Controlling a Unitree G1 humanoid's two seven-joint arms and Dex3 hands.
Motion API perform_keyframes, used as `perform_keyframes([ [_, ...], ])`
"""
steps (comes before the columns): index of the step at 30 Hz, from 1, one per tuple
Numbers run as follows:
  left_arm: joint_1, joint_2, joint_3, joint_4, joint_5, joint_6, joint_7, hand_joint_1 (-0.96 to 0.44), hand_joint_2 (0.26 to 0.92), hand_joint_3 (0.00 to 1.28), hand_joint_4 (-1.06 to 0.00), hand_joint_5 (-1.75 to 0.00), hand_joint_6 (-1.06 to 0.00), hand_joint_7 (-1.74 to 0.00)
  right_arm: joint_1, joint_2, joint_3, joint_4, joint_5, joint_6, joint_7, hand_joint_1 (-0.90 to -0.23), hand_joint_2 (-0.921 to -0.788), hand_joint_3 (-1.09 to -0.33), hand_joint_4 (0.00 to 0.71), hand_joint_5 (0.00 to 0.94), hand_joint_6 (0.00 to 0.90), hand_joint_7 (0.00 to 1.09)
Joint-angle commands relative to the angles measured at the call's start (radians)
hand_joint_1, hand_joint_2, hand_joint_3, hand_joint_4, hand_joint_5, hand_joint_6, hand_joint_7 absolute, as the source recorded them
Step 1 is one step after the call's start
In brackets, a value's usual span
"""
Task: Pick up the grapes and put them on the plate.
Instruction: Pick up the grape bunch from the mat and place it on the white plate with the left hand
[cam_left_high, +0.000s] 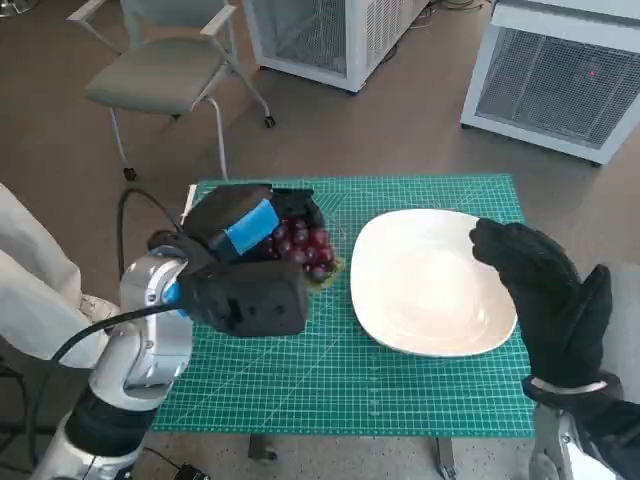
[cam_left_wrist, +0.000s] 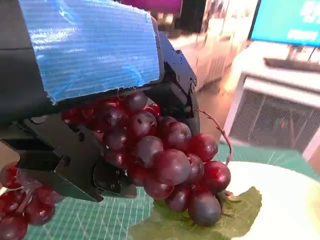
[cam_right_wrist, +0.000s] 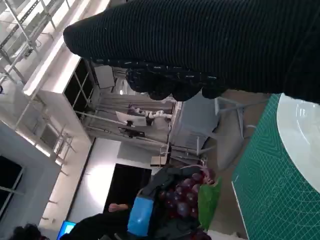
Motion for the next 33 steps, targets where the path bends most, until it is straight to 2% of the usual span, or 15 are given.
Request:
perform_keyframes([
  [1,-0.097,-0.056,-0.050,0.042,0.018,0.006,-0.017,0.00,0.885,0.05,-0.77,-1.21,-0.76,-0.90,0.014,-0.003,-0.003,0.008,-0.002,0.006,-0.003,-0.446,-0.921,-0.651,0.401,0.669,0.153,0.97],
  [8,-0.202,-0.137,-0.099,0.121,0.017,-0.023,-0.018,0.00,0.903,0.05,-0.69,-1.34,-0.78,-0.82,0.023,-0.006,-0.010,-0.005,0.001,0.009,-0.007,-0.446,-0.921,-0.651,0.402,0.668,0.153,0.97],
  [15,-0.319,-0.231,-0.150,0.230,0.018,-0.038,-0.027,0.00,0.884,0.06,-0.77,-1.23,-0.74,-0.89,0.038,-0.007,-0.023,-0.020,0.006,0.012,-0.008,-0.447,-0.921,-0.651,0.402,0.666,0.158,0.97],
  [19,-0.387,-0.287,-0.182,0.331,0.021,-0.060,-0.019,0.00,0.890,0.07,-0.74,-1.24,-0.72,-0.95,0.048,-0.005,-0.029,-0.030,0.006,0.013,-0.012,-0.447,-0.921,-0.651,0.401,0.666,0.160,0.97],
  [21,-0.420,-0.309,-0.198,0.387,0.026,-0.073,-0.015,0.00,0.867,0.15,-0.68,-1.25,-0.67,-1.07,0.052,-0.003,-0.031,-0.035,0.006,0.014,-0.015,-0.447,-0.921,-0.651,0.401,0.666,0.160,0.98],
  [24,-0.471,-0.344,-0.219,0.483,0.032,-0.092,-0.006,0.00,0.772,0.38,-0.60,-1.32,-0.60,-1.24,0.058,0.001,-0.033,-0.043,0.006,0.016,-0.020,-0.448,-0.921,-0.651,0.401,0.666,0.161,0.98],
  [26,-0.502,-0.366,-0.229,0.546,0.032,-0.101,-0.004,0.00,0.731,0.48,-0.58,-1.35,-0.58,-1.29,0.063,0.004,-0.032,-0.050,0.005,0.018,-0.025,-0.449,-0.921,-0.650,0.401,0.666,0.162,0.98],
  [29,-0.539,-0.394,-0.239,0.621,0.031,-0.107,-0.005,0.00,0.705,0.54,-0.56,-1.37,-0.56,-1.33,0.070,0.010,-0.029,-0.062,0.003,0.021,-0.034,-0.450,-0.921,-0.649,0.402,0.666,0.164,0.97],
  [33,-0.568,-0.422,-0.248,0.683,0.031,-0.106,0.001,0.00,0.700,0.56,-0.54,-1.38,-0.55,-1.35,0.077,0.014,-0.026,-0.076,0.001,0.026,-0.048,-0.451,-0.921,-0.649,0.403,0.666,0.166,0.97],
])
